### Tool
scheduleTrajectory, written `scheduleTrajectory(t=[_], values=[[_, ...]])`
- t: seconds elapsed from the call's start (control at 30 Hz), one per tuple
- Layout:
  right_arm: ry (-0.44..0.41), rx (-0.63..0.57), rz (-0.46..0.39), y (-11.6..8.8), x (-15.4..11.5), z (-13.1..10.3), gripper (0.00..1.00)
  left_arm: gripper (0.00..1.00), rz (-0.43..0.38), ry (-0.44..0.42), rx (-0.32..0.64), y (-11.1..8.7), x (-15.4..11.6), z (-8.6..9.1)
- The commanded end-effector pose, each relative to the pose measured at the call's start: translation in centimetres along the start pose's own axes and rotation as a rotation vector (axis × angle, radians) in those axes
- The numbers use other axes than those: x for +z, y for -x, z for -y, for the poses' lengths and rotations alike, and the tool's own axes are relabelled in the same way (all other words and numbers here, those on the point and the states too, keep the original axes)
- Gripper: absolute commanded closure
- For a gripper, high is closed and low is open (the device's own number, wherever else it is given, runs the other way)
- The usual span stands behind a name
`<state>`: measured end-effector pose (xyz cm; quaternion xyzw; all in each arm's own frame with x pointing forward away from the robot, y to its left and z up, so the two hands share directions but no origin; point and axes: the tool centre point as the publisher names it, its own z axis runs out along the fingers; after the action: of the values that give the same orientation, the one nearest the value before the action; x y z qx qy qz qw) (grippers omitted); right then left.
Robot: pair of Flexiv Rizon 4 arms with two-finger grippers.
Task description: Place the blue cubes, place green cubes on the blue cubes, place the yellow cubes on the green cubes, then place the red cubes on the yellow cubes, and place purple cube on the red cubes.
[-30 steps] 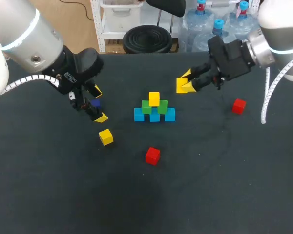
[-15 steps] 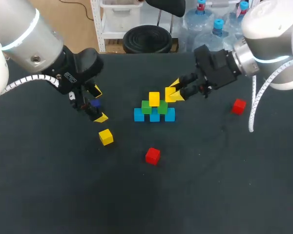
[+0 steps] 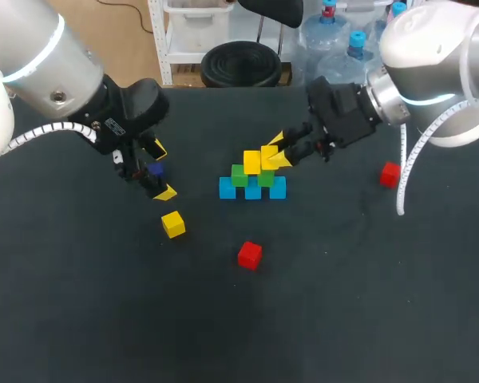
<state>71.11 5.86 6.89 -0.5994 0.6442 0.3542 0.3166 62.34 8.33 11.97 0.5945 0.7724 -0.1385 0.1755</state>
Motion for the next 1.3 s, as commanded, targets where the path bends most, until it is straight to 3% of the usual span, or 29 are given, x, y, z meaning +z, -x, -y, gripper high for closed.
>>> scheduleTrajectory(t=[0.03,1.3], values=[[0.003,0.0,-0.002,-0.02,-0.06,0.2,1.0,0.0,-0.001,0.0,0.0,0.01,-0.01,-0.02],[0.0,0.014,0.0,-0.94,0.32,0.59,1.0,0.0,-0.001,0.0,0.0,0.01,-0.01,-0.02]])
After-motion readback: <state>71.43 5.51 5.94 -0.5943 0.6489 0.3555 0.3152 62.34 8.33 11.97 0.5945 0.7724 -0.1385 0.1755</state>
